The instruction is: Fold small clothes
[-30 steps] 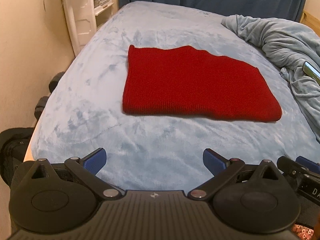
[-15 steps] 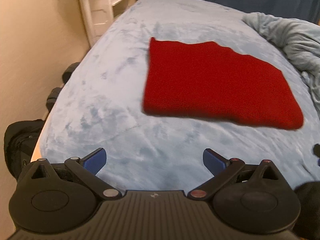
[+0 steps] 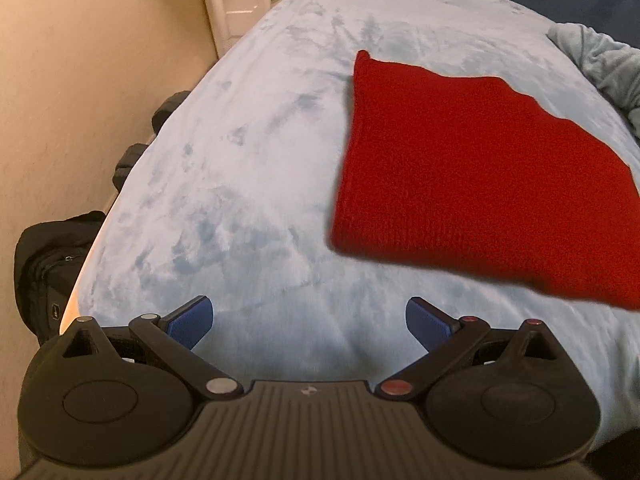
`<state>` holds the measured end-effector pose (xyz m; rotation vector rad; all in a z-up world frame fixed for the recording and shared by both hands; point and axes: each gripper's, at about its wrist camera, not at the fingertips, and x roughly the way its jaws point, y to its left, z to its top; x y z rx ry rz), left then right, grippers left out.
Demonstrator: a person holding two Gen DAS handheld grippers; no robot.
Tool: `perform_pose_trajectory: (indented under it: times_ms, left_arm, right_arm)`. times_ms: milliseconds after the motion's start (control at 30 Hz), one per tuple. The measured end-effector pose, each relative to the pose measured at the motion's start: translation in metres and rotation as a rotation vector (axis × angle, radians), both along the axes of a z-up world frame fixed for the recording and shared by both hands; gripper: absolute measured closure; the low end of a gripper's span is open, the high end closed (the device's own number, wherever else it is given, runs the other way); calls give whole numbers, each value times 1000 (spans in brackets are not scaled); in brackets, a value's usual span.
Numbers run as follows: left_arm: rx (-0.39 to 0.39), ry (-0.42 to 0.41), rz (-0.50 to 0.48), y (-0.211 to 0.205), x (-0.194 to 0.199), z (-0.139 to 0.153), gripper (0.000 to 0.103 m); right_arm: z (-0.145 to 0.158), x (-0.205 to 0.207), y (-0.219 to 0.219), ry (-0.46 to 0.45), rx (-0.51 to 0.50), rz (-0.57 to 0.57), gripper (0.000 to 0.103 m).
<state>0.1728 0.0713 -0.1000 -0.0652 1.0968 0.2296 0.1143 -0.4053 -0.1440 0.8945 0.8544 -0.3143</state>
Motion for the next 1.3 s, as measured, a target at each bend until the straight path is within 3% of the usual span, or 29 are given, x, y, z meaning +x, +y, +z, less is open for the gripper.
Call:
perform_pose_trajectory:
  times_ms: [367,533,633,700,733,800,933,1167,1233,1300]
  left_arm:
    - [31,31,80,21,50,-26,0]
    - [38,72,112,35,61,-42,0]
    - [39,90,122,42,64,-48,0]
    - [38,99,135,48,67,-52,0]
    - [43,101,145,50,68,-54,0]
    - [47,102,166,56,69,-55,0]
    - [40,108,199,67,71,-59,0]
    - [48,114,232,78,70,-64,0]
    - [31,119,218,79,70,-67,0]
    - [16,113,208,81,71,-68,0]
  right_arm:
    - [-45,46,-37,74,125,-147,31]
    - [-49,64,-42,63,163,-185,15]
    - [-46,77,-41,56,147,-180,16]
    - [-41,86,-39,39,117,-141,28]
    - [-37,87,-37,25,69,-136,50]
    - [-29,87,-33,-36,13,-91,77]
    - [-22,85,-32,-74,10,-83,83]
    - [-32,96,-36,36,-13,-85,83]
    - [-18,105,-26,84,-90,-68,86]
    - [12,120,-3,100,-250,-25,88]
